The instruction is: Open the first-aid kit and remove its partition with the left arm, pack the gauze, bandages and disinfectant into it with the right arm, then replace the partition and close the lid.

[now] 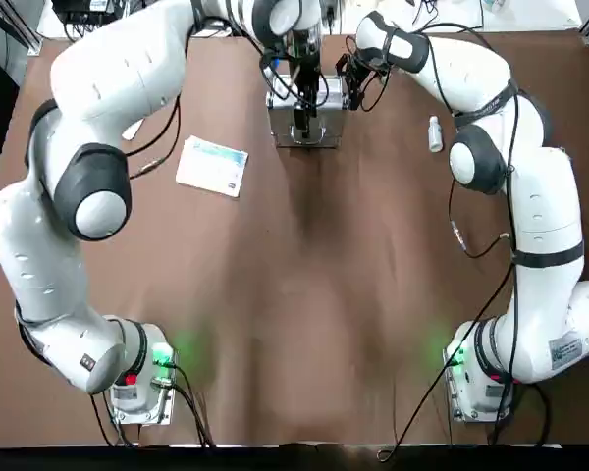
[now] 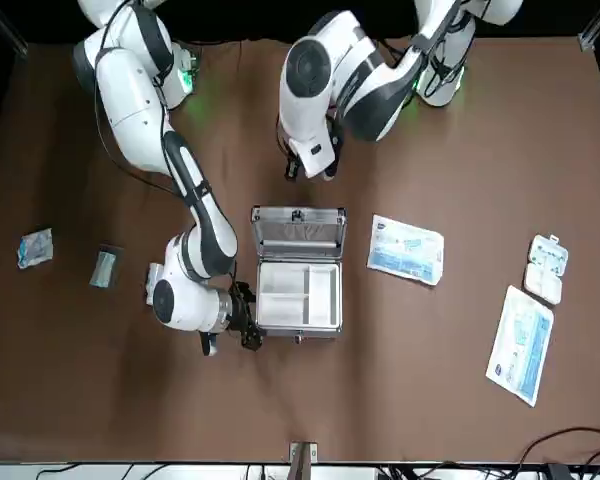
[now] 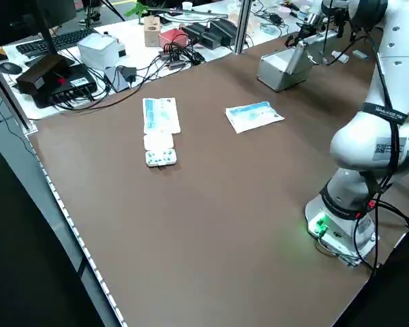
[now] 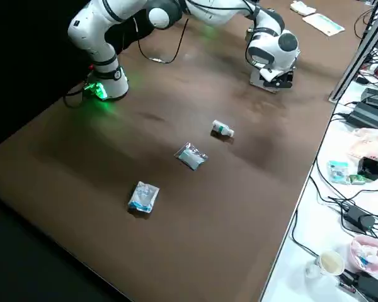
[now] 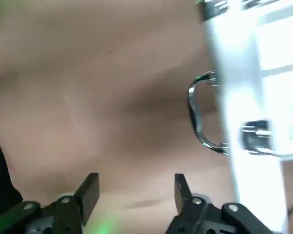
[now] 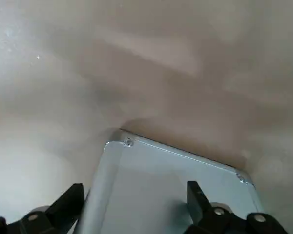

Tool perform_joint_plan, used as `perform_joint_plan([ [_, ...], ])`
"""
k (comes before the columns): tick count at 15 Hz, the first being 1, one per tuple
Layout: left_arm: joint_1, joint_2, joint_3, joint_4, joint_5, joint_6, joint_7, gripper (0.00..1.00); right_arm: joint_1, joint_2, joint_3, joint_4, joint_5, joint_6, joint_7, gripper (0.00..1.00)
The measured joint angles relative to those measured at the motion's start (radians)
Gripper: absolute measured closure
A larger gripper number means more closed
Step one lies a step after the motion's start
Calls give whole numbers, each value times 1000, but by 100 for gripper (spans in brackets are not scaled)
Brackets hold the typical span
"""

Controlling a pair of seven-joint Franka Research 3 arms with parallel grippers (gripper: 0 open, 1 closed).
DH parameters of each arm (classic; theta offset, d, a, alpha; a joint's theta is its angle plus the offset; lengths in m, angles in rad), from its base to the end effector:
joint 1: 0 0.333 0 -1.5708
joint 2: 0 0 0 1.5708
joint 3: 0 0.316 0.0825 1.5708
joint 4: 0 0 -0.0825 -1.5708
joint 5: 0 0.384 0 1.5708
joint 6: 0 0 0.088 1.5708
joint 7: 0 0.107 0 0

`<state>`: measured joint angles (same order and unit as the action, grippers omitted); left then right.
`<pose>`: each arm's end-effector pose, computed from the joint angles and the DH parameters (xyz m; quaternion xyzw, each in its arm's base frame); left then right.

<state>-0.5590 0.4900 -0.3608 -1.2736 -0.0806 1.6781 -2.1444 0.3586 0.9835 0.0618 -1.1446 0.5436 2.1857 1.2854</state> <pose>0.4523 -0.5199 0.4845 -0.7986 -0.5885 0.1245 0.0223 0.7065 0.3201 0.2109 -0.7988 0.5474 0.1686 0.1841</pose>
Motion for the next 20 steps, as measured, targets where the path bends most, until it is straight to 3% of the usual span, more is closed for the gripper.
perform_joint_plan([
  [7,102,-68,11,4,5,0,343,18,0,0,0,2,0,-1,-4,8],
  [10,129,-72,16,10,50,2,639,14,-4,-5,1,10,0,-6,-22,8],
  [12,127,-72,29,15,67,10,796,1,-10,-11,3,18,2,-6,-23,8],
  [15,126,-70,59,16,78,56,1057,0,-29,-28,11,42,8,-21,-42,8],
  [20,122,-15,84,13,109,200,1253,0,-109,-93,14,54,12,-241,-167,7],
])
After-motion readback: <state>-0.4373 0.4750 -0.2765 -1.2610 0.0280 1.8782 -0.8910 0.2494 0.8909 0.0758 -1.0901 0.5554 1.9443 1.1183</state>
